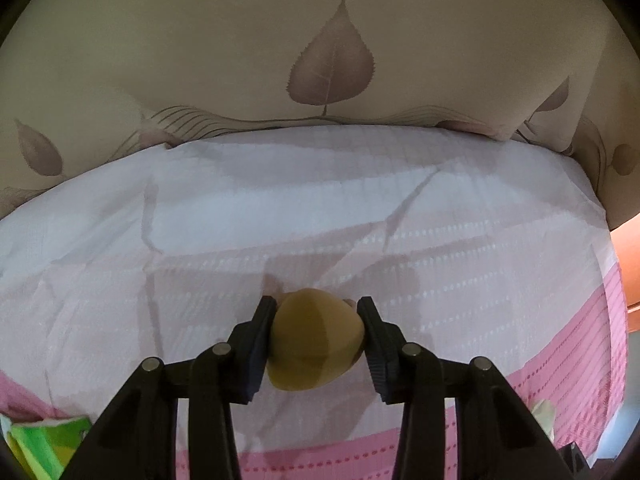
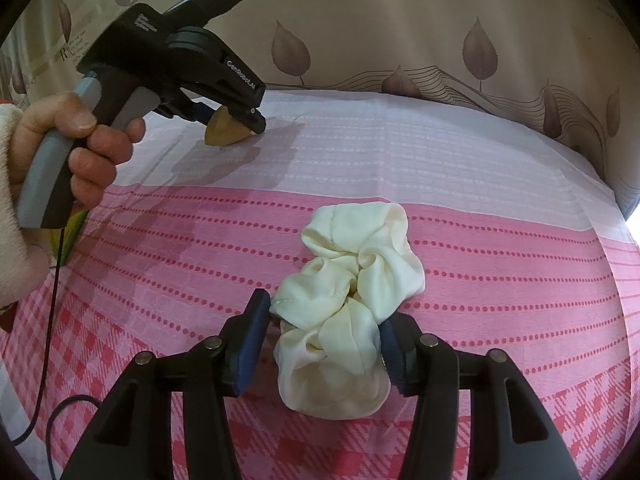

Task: Organize soft objects
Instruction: 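Carry the brown egg sponge with the left tool into the tin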

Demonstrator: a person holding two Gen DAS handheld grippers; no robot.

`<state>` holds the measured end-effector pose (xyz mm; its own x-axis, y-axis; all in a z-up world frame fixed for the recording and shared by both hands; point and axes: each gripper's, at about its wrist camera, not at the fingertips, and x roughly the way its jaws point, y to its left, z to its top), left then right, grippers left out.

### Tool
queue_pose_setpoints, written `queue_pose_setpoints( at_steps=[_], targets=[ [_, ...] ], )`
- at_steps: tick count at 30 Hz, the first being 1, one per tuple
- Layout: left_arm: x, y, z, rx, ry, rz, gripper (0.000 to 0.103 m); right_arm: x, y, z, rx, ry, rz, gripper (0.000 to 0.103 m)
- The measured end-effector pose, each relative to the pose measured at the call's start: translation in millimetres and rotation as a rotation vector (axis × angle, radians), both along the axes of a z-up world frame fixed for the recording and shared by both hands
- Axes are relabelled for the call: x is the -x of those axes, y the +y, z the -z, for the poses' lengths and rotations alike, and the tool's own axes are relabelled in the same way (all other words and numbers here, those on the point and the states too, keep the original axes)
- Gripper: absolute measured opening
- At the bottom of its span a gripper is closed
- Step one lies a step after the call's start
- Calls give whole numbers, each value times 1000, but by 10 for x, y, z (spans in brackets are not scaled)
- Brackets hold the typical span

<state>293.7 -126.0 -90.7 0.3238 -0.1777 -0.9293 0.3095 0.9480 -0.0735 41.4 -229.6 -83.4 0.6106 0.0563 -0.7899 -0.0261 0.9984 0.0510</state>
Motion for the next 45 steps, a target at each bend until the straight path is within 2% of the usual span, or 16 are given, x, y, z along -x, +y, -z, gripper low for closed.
queue_pose_setpoints(
  at_steps=[7, 9, 13, 26, 37, 45],
  targets=[
    [238, 69, -149, 0, -18, -33, 42, 2, -1, -4, -1, 0, 0, 50],
    [367, 71, -216, -40, -46, -29, 42, 2, -8, -5, 0, 0, -1, 50],
    [528, 46, -272, -67, -76, -15, 42, 3, -5, -7, 0, 0, -1, 50],
    [1128, 269, -579, -82, -120, -20, 42, 3, 12, 0, 2, 0, -1, 50],
    [1569, 633, -822, -76, -151, -28, 42, -2, 17, 12, 3, -1, 1, 50],
    [1750, 1152, -1027, -73, -173, -94, 42, -5, 15, 21, 5, -1, 0, 50]
  ],
)
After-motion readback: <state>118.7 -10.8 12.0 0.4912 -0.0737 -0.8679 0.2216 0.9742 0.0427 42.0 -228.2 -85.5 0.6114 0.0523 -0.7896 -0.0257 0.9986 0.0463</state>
